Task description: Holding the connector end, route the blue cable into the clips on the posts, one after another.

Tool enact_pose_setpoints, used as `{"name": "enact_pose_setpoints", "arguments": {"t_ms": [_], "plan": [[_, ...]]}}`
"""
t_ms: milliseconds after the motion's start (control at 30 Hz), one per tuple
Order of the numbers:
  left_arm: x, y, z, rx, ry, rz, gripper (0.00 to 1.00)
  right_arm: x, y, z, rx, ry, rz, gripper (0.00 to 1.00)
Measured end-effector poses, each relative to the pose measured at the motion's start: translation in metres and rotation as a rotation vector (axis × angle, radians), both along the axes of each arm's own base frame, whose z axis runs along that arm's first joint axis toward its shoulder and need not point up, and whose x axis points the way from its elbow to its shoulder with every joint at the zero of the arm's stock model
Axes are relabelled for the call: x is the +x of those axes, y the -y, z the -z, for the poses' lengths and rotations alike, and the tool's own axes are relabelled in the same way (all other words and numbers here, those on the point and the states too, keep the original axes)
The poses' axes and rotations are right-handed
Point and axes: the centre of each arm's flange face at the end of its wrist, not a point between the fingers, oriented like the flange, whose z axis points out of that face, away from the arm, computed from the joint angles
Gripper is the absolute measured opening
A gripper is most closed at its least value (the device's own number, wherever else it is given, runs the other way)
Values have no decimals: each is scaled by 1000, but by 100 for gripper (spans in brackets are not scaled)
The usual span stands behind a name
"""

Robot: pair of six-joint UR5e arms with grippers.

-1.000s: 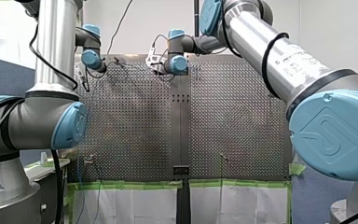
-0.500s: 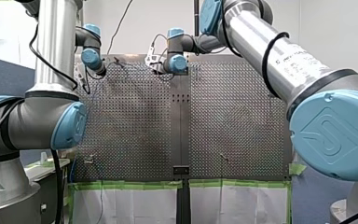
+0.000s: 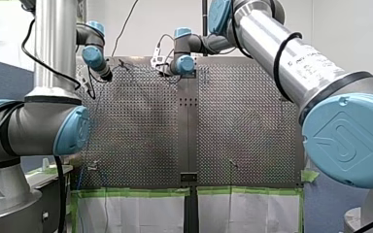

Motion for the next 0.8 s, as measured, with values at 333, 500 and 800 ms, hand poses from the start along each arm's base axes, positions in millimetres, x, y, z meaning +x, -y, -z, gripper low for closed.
{"name": "enact_pose_setpoints", "arguments": {"t_ms": [333,500,800], "plan": [[-39,13,-2,23,4,21,100,2,-4,0,0,-1,-6,0],[-65,24,3,52,-41,23,100,4,-7,0,1,-1,-10,0],[-105,42,0,58,-37,47,100,6,-10,0,1,-1,-14,0]]}}
